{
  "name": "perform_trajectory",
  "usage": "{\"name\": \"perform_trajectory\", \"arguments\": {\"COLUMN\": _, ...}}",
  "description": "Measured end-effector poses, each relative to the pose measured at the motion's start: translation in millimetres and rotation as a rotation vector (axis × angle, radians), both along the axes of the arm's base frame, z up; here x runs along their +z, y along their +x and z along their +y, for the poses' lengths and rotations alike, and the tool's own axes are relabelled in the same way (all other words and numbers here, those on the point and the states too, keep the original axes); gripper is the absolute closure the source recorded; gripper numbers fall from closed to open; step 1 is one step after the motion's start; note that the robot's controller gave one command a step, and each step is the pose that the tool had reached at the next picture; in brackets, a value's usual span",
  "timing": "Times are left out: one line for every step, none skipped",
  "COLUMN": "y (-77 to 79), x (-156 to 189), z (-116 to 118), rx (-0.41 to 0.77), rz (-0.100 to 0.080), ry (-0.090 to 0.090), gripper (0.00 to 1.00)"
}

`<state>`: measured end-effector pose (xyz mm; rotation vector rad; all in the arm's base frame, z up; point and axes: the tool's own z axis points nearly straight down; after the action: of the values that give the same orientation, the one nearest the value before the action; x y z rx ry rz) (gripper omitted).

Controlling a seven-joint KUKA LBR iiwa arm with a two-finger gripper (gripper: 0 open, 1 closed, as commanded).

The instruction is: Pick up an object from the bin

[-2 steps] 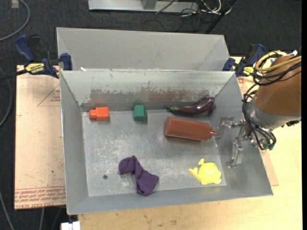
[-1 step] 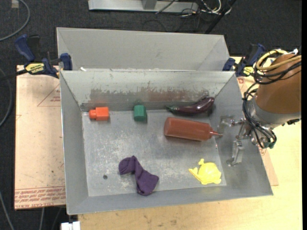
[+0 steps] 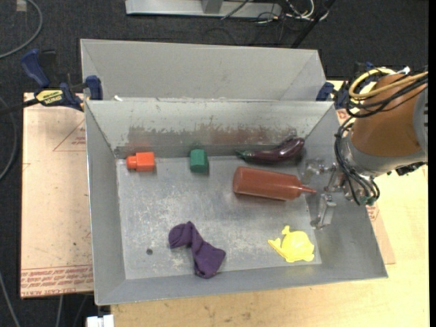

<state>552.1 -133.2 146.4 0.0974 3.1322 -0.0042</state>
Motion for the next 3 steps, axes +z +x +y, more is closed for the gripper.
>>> {"name": "perform_trajectory", "arguments": {"y": 8.9, "x": -28, "z": 11, "rx": 0.006, "rz": 0.007, "ry": 0.004, "gripper": 0.0}}
{"name": "perform_trajectory", "arguments": {"y": 20.3, "x": -40, "z": 17, "rx": 0.288, "rz": -0.003, "ry": -0.004, "gripper": 0.0}}
{"name": "perform_trajectory", "arguments": {"y": 50.1, "x": -66, "z": 33, "rx": 0.18, "rz": -0.01, "ry": -0.002, "gripper": 1.0}}
